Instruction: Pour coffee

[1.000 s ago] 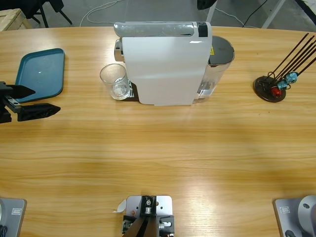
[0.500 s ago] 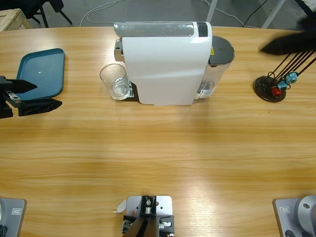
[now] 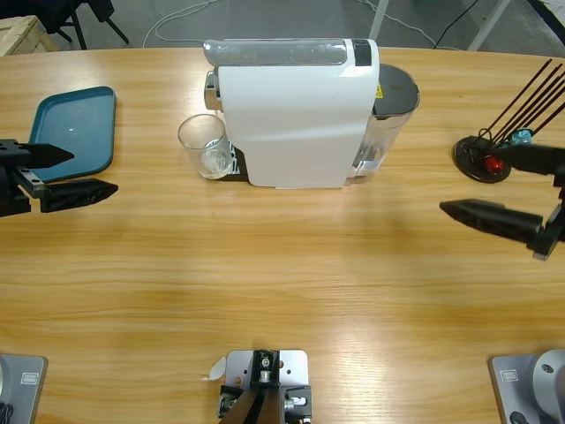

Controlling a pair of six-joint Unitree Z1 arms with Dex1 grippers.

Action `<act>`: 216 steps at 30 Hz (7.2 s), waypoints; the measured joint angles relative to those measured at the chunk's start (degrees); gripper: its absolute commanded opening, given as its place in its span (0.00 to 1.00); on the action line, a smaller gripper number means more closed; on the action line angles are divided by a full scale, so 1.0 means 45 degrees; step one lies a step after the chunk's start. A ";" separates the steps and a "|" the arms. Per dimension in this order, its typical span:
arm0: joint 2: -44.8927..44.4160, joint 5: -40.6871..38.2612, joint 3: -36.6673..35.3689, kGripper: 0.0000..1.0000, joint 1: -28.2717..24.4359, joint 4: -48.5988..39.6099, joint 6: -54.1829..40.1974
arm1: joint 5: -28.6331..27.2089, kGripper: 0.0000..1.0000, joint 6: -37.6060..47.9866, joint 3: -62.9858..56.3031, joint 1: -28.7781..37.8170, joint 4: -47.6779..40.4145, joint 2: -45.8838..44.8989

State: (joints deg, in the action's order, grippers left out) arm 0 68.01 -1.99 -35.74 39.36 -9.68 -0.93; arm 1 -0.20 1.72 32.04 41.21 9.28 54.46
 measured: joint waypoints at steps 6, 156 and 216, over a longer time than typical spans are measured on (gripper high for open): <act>0.0143 0.0054 0.0001 0.96 0.0002 0.0162 -0.0043 | 0.0001 1.00 0.0000 -0.0645 0.0000 -0.0516 -0.0013; 0.8087 -0.2827 -0.1787 0.51 -0.0200 0.6588 -0.0833 | 0.0013 1.00 0.0027 -0.0965 0.0001 -0.1151 0.0432; 0.9064 -0.0886 0.2879 0.97 -0.7926 1.3932 0.1027 | 0.0013 1.00 0.0158 -0.1182 0.0001 -0.1389 0.0430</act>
State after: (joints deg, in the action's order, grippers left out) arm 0 108.80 -5.98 -22.79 3.69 53.01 3.69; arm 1 -0.14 2.44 26.73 41.21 3.03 56.40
